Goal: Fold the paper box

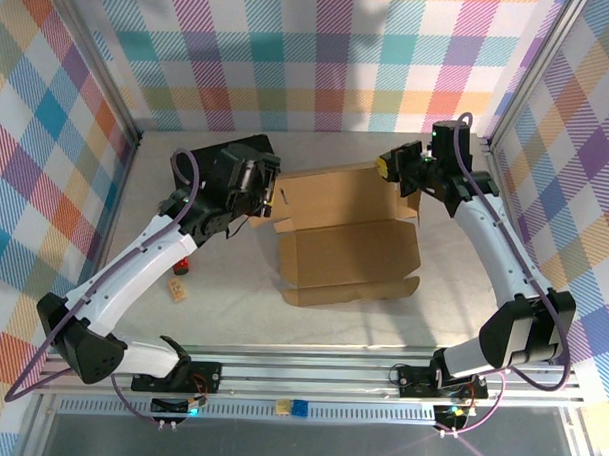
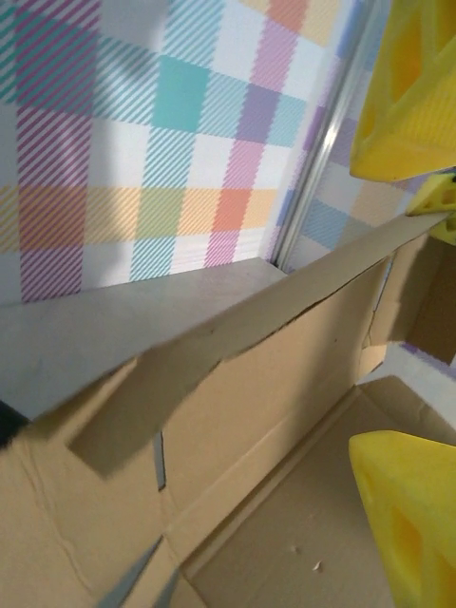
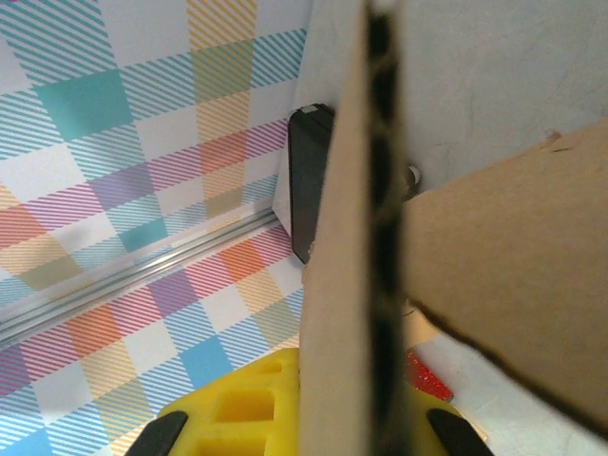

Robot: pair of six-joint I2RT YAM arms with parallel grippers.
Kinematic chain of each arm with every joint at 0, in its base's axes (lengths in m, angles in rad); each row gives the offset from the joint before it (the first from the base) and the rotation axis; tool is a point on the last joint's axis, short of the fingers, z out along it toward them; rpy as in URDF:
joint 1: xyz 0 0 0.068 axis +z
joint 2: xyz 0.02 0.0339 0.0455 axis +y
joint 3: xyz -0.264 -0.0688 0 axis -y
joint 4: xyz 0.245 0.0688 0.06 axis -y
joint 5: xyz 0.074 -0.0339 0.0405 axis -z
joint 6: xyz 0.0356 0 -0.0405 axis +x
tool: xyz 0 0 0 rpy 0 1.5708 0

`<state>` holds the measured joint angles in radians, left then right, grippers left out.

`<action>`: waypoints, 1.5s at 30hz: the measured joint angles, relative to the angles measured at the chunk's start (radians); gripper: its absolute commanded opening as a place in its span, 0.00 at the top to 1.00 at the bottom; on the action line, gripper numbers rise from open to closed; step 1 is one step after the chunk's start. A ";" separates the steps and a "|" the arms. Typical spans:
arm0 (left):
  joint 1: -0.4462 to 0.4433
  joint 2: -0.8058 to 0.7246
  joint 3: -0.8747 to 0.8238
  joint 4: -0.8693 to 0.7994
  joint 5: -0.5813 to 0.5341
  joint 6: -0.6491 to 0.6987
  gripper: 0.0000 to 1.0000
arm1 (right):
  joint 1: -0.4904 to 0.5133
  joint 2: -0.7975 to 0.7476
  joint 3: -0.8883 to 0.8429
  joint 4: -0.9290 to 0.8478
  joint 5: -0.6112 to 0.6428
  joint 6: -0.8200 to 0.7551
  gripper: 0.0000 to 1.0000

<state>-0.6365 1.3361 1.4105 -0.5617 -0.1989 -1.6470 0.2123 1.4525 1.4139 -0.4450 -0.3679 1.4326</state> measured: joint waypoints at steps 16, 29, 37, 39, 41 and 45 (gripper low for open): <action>0.054 0.117 -0.041 0.229 0.065 -0.195 0.65 | -0.010 0.036 -0.001 0.063 -0.066 0.031 1.00; 0.064 0.146 -0.075 0.309 0.083 -0.190 1.00 | -0.021 0.080 -0.001 0.085 -0.097 0.048 0.89; 0.070 0.146 -0.098 0.306 0.055 -0.181 1.00 | -0.029 0.062 -0.018 0.090 -0.090 0.031 0.34; 0.071 0.146 -0.105 0.306 0.048 -0.177 1.00 | -0.018 -0.002 -0.089 0.116 -0.063 0.041 0.32; 0.071 0.146 -0.111 0.307 0.042 -0.177 1.00 | -0.001 -0.084 -0.177 0.148 -0.026 0.061 0.31; 0.071 0.146 -0.132 0.319 0.031 -0.175 1.00 | 0.101 -0.223 -0.378 0.316 0.071 0.134 0.31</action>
<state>-0.5659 1.4822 1.2781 -0.2424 -0.1677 -1.8225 0.3130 1.2297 1.0363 -0.1287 -0.2970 1.5669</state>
